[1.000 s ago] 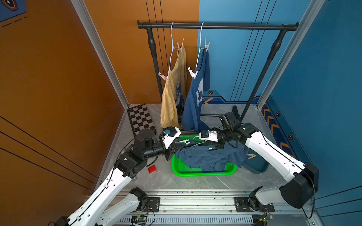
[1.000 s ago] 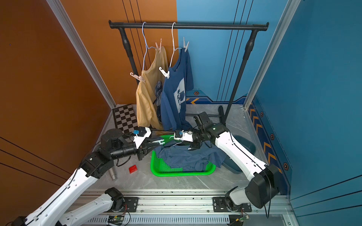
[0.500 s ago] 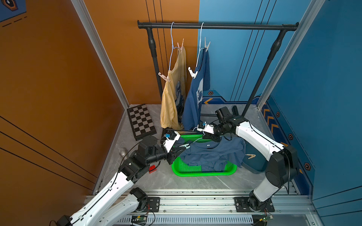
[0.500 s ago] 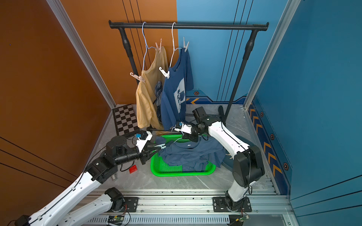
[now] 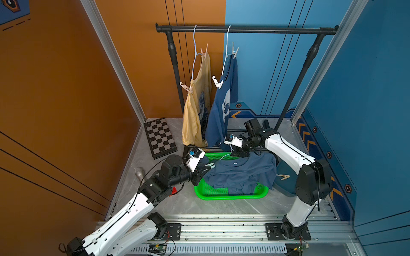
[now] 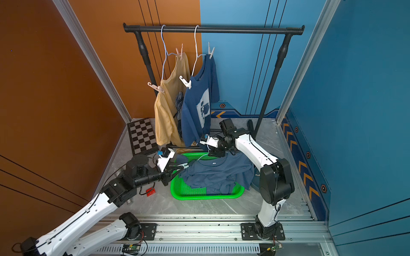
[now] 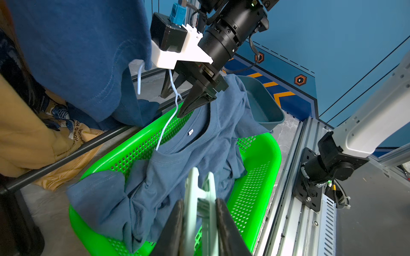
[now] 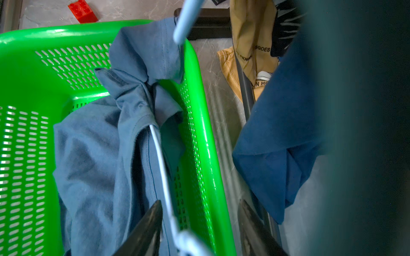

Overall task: Remove the clothespins securing t-shirts to the hanger
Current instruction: Place the hanger in the basket, then place the clothespin in the storage box.

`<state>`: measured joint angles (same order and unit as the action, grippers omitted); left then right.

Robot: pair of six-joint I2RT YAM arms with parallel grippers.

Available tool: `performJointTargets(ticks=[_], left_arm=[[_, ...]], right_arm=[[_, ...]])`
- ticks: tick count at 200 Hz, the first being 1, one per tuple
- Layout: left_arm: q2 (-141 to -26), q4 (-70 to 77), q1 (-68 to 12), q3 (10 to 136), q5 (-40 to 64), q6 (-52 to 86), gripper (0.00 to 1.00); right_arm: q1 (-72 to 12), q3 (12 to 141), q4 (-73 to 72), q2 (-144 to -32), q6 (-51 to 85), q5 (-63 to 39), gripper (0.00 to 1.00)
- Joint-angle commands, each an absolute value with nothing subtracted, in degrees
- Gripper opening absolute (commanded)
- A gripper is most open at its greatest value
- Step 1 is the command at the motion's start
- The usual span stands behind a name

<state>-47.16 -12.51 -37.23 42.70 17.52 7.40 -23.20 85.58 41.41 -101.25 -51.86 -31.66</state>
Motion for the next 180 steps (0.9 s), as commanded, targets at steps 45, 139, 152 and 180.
performJointTargets(ticks=[45, 139, 152, 180], left_arm=[[-47.6, -11.3, -41.3, 43.5, 13.6, 12.4, 0.20], [-49.9, -11.3, -48.6, 47.2, 5.2, 25.4, 0.19], [-51.1, -11.3, -48.6, 48.3, 5.9, 28.4, 0.20], [-54.0, -11.3, -48.3, 50.8, 7.9, 33.6, 0.20]], right_arm=[[-22.3, 82.3, 42.0, -92.8, -53.6, -27.3, 0.93], [-26.2, 63.5, 20.9, -68.3, -49.6, -17.0, 1.00], [-29.9, 58.4, 15.3, -63.1, -51.0, -13.5, 1.00], [-38.1, 50.7, 5.2, -54.8, -52.9, -6.6, 1.00]])
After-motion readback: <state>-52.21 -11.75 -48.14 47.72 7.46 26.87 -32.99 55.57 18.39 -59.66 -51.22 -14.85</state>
